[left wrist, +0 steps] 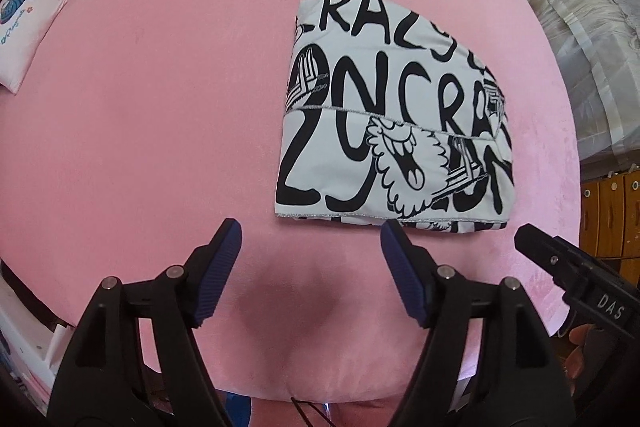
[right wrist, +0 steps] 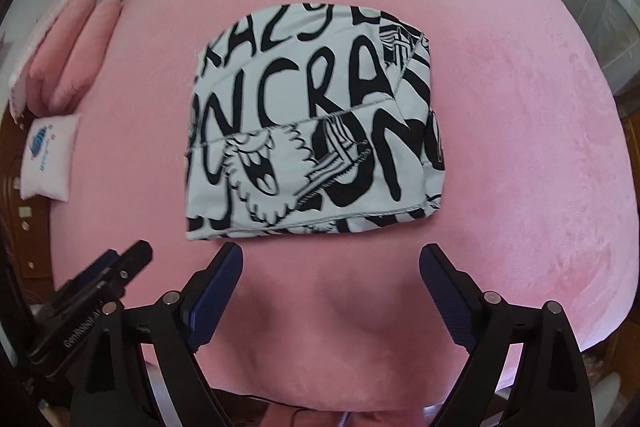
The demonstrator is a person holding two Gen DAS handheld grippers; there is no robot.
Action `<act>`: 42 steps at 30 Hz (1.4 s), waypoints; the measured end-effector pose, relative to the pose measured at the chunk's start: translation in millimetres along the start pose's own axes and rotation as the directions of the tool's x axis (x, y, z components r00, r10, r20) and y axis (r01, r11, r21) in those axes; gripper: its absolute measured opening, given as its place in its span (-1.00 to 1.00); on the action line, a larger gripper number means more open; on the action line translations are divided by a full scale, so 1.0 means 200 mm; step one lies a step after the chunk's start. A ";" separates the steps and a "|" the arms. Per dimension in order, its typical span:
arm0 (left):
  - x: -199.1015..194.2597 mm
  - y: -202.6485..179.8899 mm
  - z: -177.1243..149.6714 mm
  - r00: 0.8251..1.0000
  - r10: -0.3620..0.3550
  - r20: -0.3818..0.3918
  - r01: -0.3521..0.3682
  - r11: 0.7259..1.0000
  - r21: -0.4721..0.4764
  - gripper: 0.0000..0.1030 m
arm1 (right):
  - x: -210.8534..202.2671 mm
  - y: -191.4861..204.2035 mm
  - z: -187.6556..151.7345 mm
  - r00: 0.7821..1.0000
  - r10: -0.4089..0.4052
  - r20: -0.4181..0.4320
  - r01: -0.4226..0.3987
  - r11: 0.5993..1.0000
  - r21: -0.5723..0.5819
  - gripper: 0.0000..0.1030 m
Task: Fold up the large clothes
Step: 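Open both tools and position them at the bundle's edge, then grasp the folded bundle with both tools and lift it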
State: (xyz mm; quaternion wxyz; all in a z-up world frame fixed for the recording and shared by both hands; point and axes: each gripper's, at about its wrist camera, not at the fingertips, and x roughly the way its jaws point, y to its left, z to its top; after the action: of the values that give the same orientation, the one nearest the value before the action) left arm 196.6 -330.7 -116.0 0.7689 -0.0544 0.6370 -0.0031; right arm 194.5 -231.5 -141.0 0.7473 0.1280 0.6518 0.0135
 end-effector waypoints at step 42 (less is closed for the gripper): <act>1.03 0.32 0.80 0.855 -0.478 -0.200 0.422 0.866 -0.267 0.42 | 1.02 -0.68 0.77 0.792 0.598 -0.122 -0.559 0.791 0.247 0.76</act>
State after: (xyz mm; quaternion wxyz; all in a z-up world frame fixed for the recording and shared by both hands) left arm 387.0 -269.4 -294.3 0.6459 -0.2840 0.6980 -0.1222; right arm 356.0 -351.6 -349.0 0.6233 0.3940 0.6483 0.1900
